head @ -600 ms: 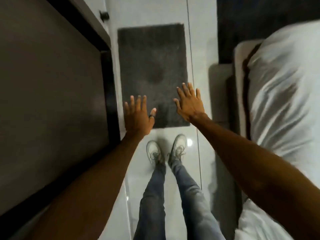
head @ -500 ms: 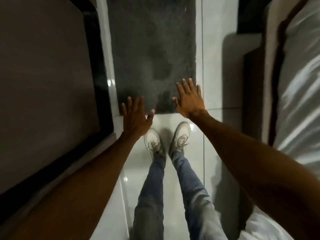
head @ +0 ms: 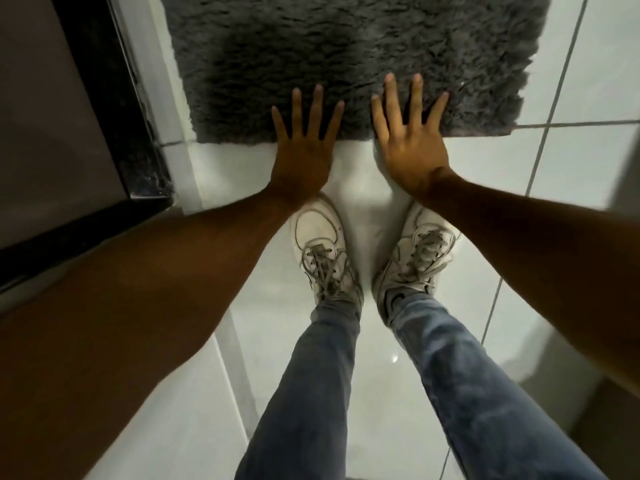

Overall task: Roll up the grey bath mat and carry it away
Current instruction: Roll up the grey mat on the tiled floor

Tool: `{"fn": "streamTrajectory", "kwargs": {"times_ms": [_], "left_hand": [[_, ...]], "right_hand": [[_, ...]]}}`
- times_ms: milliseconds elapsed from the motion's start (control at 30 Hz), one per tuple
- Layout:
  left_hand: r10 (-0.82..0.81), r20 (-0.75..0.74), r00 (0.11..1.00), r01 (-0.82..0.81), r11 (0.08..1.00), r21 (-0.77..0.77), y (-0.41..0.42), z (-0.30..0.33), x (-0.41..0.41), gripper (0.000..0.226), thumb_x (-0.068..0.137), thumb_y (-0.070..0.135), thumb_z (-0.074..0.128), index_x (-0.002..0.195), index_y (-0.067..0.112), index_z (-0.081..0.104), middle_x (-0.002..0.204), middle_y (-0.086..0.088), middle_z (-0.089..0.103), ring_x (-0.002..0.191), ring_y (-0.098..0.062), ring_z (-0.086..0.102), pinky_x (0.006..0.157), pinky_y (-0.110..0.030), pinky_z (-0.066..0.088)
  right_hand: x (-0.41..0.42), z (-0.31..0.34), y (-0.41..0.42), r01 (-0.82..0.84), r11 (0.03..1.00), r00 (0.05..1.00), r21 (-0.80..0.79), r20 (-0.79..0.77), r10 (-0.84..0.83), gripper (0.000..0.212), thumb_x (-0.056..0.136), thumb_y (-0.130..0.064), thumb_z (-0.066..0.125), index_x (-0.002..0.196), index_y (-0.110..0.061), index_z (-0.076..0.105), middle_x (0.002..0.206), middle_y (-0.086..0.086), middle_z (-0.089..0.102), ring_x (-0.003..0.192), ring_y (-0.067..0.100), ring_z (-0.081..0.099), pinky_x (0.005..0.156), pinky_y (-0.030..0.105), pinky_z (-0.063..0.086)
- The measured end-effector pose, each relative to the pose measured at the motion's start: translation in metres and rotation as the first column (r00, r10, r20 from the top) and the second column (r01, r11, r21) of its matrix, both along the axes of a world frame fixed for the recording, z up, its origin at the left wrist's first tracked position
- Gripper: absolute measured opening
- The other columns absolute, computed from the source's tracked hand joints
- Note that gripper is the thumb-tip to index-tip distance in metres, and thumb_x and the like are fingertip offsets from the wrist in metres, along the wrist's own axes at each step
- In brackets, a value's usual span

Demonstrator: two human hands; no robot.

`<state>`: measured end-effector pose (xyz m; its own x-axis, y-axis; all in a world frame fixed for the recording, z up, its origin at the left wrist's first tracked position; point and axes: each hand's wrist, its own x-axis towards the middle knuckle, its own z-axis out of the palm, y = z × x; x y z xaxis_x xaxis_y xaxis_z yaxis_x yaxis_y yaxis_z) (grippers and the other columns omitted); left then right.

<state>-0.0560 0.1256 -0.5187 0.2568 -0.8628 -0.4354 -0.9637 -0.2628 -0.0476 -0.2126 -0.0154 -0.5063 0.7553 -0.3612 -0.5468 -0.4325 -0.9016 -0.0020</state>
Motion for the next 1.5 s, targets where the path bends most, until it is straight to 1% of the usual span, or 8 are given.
{"fn": "streamTrajectory", "kwargs": {"times_ms": [300, 433, 600, 733, 1000, 1167, 1300, 1500], "left_hand": [[-0.015, -0.004, 1.0, 0.015, 0.996, 0.093, -0.022, 0.039, 0.013, 0.06, 0.088, 0.012, 0.031, 0.142, 0.013, 0.056, 0.142, -0.021, 0.059, 0.13, -0.045, 0.057, 0.103, -0.063, 0.05], [-0.055, -0.07, 0.996, 0.057, 0.998, 0.027, -0.024, 0.036, 0.016, 0.039, 0.073, 0.013, 0.077, 0.112, 0.012, 0.071, 0.097, -0.009, 0.072, 0.078, -0.03, 0.069, 0.067, -0.034, 0.059], [-0.03, -0.073, 0.997, 0.022, 0.993, -0.118, -0.012, 0.022, 0.03, 0.058, 0.088, 0.04, 0.064, 0.138, 0.015, 0.049, 0.136, -0.015, 0.059, 0.112, -0.037, 0.061, 0.09, -0.05, 0.052], [-0.024, -0.018, 1.0, 0.024, 0.999, -0.037, -0.003, 0.004, 0.039, 0.077, 0.097, 0.061, 0.042, 0.162, 0.025, 0.02, 0.169, -0.016, 0.021, 0.152, -0.046, 0.026, 0.113, -0.076, 0.024], [0.109, -0.09, 0.99, -0.103, 0.992, 0.072, -0.025, 0.033, 0.032, 0.061, 0.097, 0.004, 0.054, 0.155, 0.016, 0.039, 0.16, -0.017, 0.04, 0.142, -0.052, 0.04, 0.115, -0.068, 0.032], [-0.031, -0.254, 0.967, 0.008, 0.996, -0.089, -0.021, 0.064, 0.021, 0.028, 0.08, -0.002, 0.069, 0.103, 0.014, 0.065, 0.087, -0.012, 0.07, 0.065, -0.033, 0.068, 0.053, -0.031, 0.049], [0.011, -0.44, 0.898, -0.057, 0.994, -0.093, -0.013, 0.062, 0.002, 0.012, 0.096, 0.015, 0.061, 0.104, 0.01, 0.069, 0.098, -0.015, 0.073, 0.09, -0.037, 0.069, 0.068, -0.04, 0.054], [0.288, -0.214, 0.934, -0.291, 0.957, 0.016, -0.008, 0.041, -0.03, 0.031, 0.093, 0.02, 0.069, 0.124, 0.019, 0.066, 0.118, -0.017, 0.064, 0.109, -0.04, 0.058, 0.091, -0.052, 0.044]], "right_hand": [[0.017, 0.051, -0.044, -0.083, 0.988, 0.996, 0.128, -0.034, 0.088, 0.034, 0.1, -0.009, 0.047, 0.127, -0.002, 0.065, 0.133, 0.02, 0.062, 0.113, 0.046, 0.065, 0.07, 0.049, 0.058], [-0.008, 0.068, -0.028, 0.059, 0.979, 0.998, 0.195, -0.04, -0.052, 0.047, 0.084, -0.022, 0.06, 0.129, -0.007, 0.062, 0.131, 0.015, 0.062, 0.101, 0.041, 0.067, 0.073, 0.045, 0.057], [0.01, 0.044, -0.014, 0.091, 0.991, 0.994, 0.098, 0.045, -0.095, 0.084, 0.093, -0.06, 0.048, 0.161, -0.013, 0.031, 0.17, 0.019, 0.023, 0.151, 0.046, 0.027, 0.115, 0.069, 0.026], [0.033, 0.014, -0.011, 0.066, 0.997, 0.997, 0.028, -0.038, -0.065, 0.092, 0.098, -0.068, 0.034, 0.166, -0.013, 0.006, 0.173, 0.02, 0.001, 0.154, 0.057, 0.008, 0.109, 0.085, 0.015], [0.054, 0.05, -0.019, 0.11, 0.976, 0.992, 0.187, -0.079, -0.097, 0.045, 0.104, -0.014, 0.035, 0.148, -0.003, 0.037, 0.163, 0.03, 0.03, 0.13, 0.07, 0.042, 0.106, 0.08, 0.033], [0.018, 0.092, -0.021, 0.087, 0.953, 0.993, 0.292, -0.098, -0.061, 0.037, 0.1, -0.01, 0.044, 0.136, -0.008, 0.048, 0.128, 0.023, 0.066, 0.103, 0.051, 0.069, 0.084, 0.051, 0.053], [-0.014, 0.088, -0.021, 0.1, 0.945, 0.992, 0.31, -0.103, -0.071, 0.032, 0.105, -0.022, 0.05, 0.134, -0.009, 0.048, 0.119, 0.022, 0.072, 0.099, 0.046, 0.07, 0.08, 0.049, 0.055], [-0.048, 0.058, 0.012, 0.151, 0.985, 0.979, 0.081, 0.129, -0.161, 0.052, 0.091, -0.015, 0.062, 0.142, -0.014, 0.053, 0.144, 0.018, 0.055, 0.13, 0.044, 0.05, 0.111, 0.066, 0.034]]}}
